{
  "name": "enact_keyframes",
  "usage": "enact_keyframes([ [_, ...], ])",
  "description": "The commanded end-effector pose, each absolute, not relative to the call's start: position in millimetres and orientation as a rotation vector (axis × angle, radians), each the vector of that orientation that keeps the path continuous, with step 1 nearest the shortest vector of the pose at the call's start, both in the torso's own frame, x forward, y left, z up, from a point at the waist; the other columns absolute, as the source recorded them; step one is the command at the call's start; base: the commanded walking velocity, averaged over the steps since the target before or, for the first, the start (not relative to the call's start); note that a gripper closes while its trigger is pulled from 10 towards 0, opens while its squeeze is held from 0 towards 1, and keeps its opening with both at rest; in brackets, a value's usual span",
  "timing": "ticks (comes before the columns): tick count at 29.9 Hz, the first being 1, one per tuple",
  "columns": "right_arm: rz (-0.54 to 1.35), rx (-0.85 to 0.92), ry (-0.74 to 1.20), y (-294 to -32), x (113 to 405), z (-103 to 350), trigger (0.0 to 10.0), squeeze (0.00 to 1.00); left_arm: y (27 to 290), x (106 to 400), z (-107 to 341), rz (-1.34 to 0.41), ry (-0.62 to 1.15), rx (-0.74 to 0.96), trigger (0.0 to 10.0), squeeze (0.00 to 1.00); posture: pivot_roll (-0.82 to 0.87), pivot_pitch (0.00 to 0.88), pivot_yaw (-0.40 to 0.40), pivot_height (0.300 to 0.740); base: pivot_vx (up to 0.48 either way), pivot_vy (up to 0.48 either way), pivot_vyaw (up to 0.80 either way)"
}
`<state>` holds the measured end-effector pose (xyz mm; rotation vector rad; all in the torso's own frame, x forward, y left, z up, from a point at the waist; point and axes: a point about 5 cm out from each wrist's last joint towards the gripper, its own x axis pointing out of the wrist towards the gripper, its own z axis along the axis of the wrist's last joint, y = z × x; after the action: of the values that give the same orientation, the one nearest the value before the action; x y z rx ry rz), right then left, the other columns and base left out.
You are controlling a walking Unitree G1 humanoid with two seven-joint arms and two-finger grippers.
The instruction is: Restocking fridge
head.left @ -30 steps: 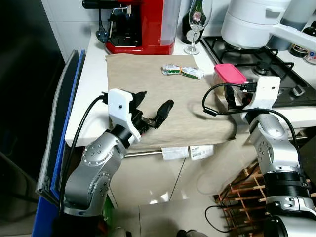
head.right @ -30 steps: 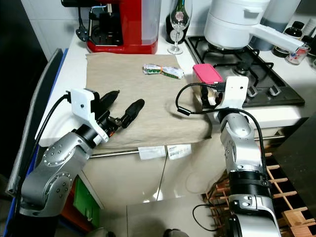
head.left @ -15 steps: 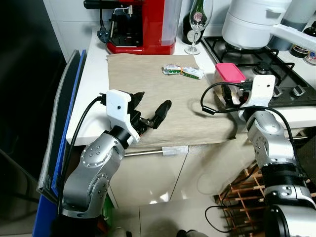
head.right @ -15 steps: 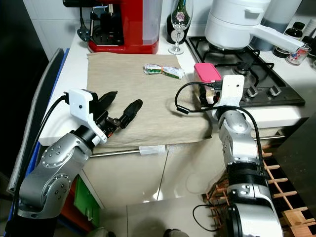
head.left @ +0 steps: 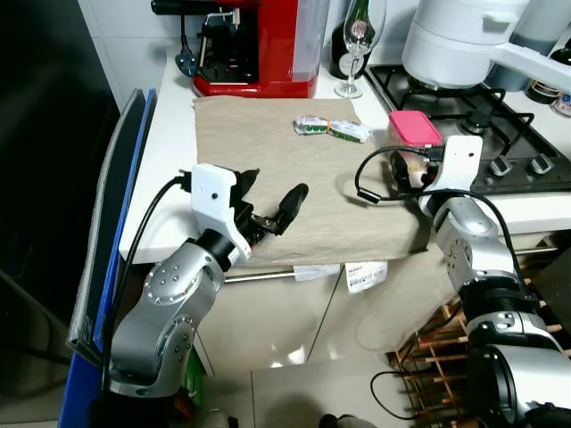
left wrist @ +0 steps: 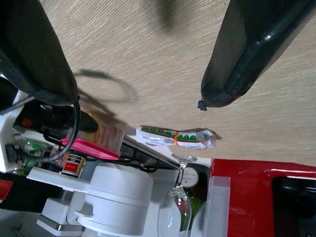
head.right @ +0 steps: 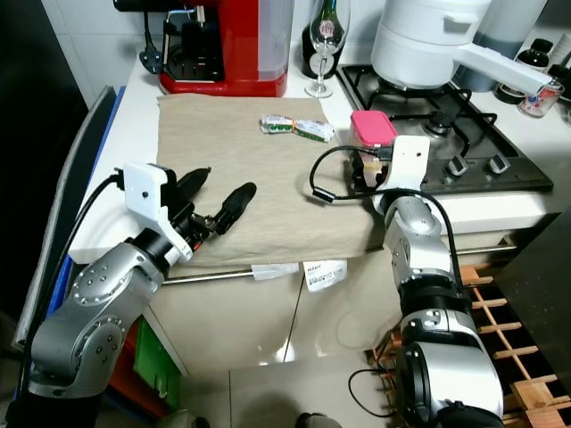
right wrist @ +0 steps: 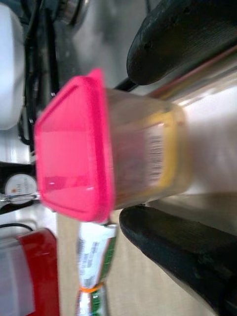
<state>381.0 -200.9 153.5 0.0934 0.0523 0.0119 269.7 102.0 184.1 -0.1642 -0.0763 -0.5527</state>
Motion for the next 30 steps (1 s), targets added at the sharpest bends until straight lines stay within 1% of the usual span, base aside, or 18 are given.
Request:
enact_keyframes([
  [1, 0.002, 0.121, 0.030, -202.1, 383.6, 157.8, 10.0, 0.00, 101.8, 268.6, 187.0, -0.553, -0.083, -0.161, 10.0, 0.00, 0.05, 0.073, -0.016, 0.740, 0.000, 0.000, 0.00],
  [9, -0.022, 0.126, 0.026, -201.9, 389.1, 159.3, 10.0, 0.00, 101.1, 268.6, 187.2, -0.550, -0.080, -0.160, 10.0, 0.00, 0.05, 0.078, -0.020, 0.740, 0.000, 0.000, 0.00],
  [17, -0.055, 0.107, 0.038, -207.7, 392.0, 160.4, 10.0, 0.00, 100.4, 269.1, 187.2, -0.546, -0.080, -0.161, 10.0, 0.00, 0.05, 0.081, -0.021, 0.740, 0.000, 0.000, 0.00],
  [18, -0.062, 0.102, 0.038, -208.3, 392.6, 161.3, 4.3, 0.00, 100.2, 269.3, 187.1, -0.546, -0.080, -0.163, 10.0, 0.00, 0.05, 0.081, -0.022, 0.740, 0.000, 0.000, 0.00],
  [19, -0.066, 0.098, 0.038, -208.7, 393.0, 162.0, 4.3, 0.00, 100.0, 269.4, 187.1, -0.546, -0.080, -0.163, 10.0, 0.00, 0.05, 0.081, -0.022, 0.740, 0.000, 0.000, 0.00],
  [20, -0.055, 0.099, 0.029, -207.2, 393.9, 163.7, 0.0, 0.00, 99.8, 269.7, 187.0, -0.544, -0.080, -0.165, 10.0, 0.00, 0.05, 0.081, -0.024, 0.740, 0.000, 0.000, 0.00],
  [30, -0.045, 0.090, 0.016, -202.1, 394.4, 163.0, 0.0, 0.00, 98.7, 273.1, 185.4, -0.530, -0.075, -0.165, 10.0, 0.00, 0.04, 0.080, -0.025, 0.740, 0.000, 0.000, 0.00],
])
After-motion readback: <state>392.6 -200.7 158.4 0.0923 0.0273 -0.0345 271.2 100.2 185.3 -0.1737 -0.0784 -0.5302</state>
